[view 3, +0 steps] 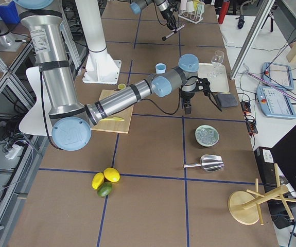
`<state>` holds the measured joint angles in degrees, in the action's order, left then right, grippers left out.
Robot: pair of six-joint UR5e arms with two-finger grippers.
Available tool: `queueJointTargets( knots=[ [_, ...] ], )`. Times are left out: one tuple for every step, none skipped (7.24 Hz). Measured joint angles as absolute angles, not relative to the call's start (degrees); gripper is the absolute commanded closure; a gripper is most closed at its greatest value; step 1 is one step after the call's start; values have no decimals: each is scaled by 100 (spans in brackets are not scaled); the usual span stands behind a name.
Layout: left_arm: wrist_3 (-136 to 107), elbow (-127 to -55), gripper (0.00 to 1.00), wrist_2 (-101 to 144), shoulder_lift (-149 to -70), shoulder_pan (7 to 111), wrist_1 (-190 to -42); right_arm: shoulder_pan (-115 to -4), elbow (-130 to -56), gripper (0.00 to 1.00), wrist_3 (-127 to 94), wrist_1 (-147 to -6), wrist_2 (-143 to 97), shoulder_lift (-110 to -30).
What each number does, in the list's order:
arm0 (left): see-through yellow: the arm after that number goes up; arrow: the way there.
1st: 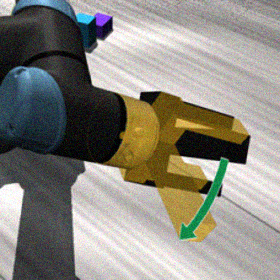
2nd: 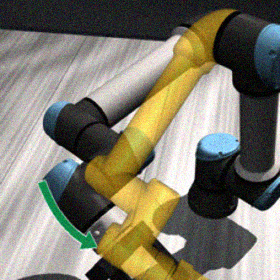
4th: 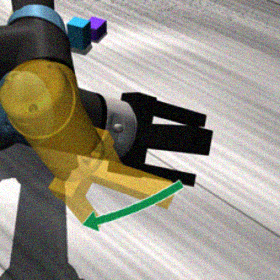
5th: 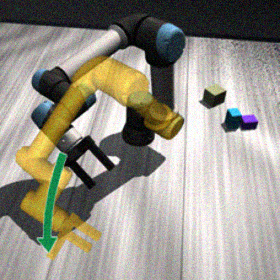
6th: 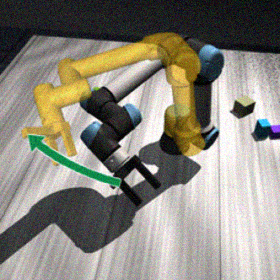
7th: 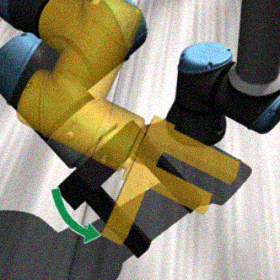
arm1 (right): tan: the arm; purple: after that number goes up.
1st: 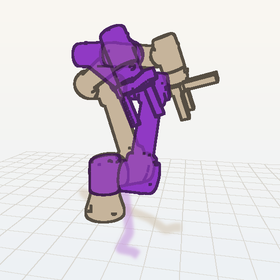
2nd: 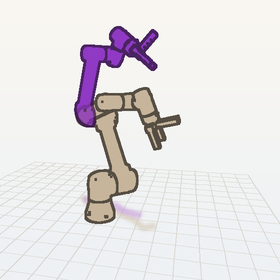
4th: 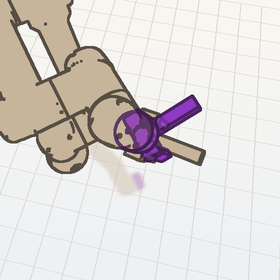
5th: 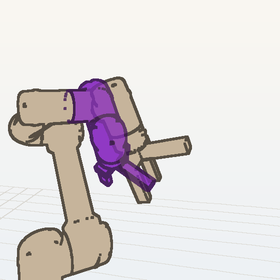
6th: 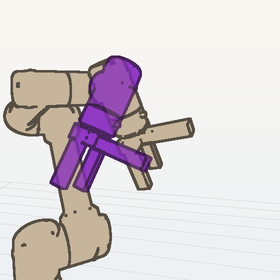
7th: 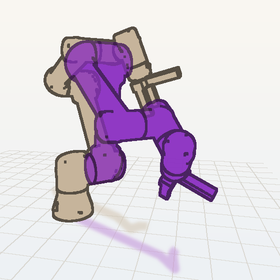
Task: Squeeze lemon into cup
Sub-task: 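Carry the steel rod back and set it down on the table with the left gripper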
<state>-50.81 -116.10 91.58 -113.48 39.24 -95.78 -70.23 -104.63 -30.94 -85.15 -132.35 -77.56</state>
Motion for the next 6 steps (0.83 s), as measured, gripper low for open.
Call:
queueJointTargets(
  knots=[
    [-5078,-11622,100,9624,-11353,4043,-8963,-7019,-10458,0,-3094,-8516,-13224,-7749],
    [-5029,-11607,100,10159,-11346,4230,-8483,-7017,-10454,0,-3092,-8516,-13213,-7746],
    [-4774,-11577,100,10647,-11334,4436,-8091,-7012,-10449,0,-3090,-8519,-13208,-7744],
    [-4344,-11514,100,11077,-11317,4671,-7778,-7009,-10447,0,-3091,-8523,-13207,-7744],
    [-3892,-11324,100,11466,-11294,4938,-7565,-7007,-10446,0,-3093,-8524,-13205,-7745],
    [-3492,-10987,100,11824,-11273,5151,-7453,-6990,-10437,0,-3094,-8525,-13208,-7746]
  ],
)
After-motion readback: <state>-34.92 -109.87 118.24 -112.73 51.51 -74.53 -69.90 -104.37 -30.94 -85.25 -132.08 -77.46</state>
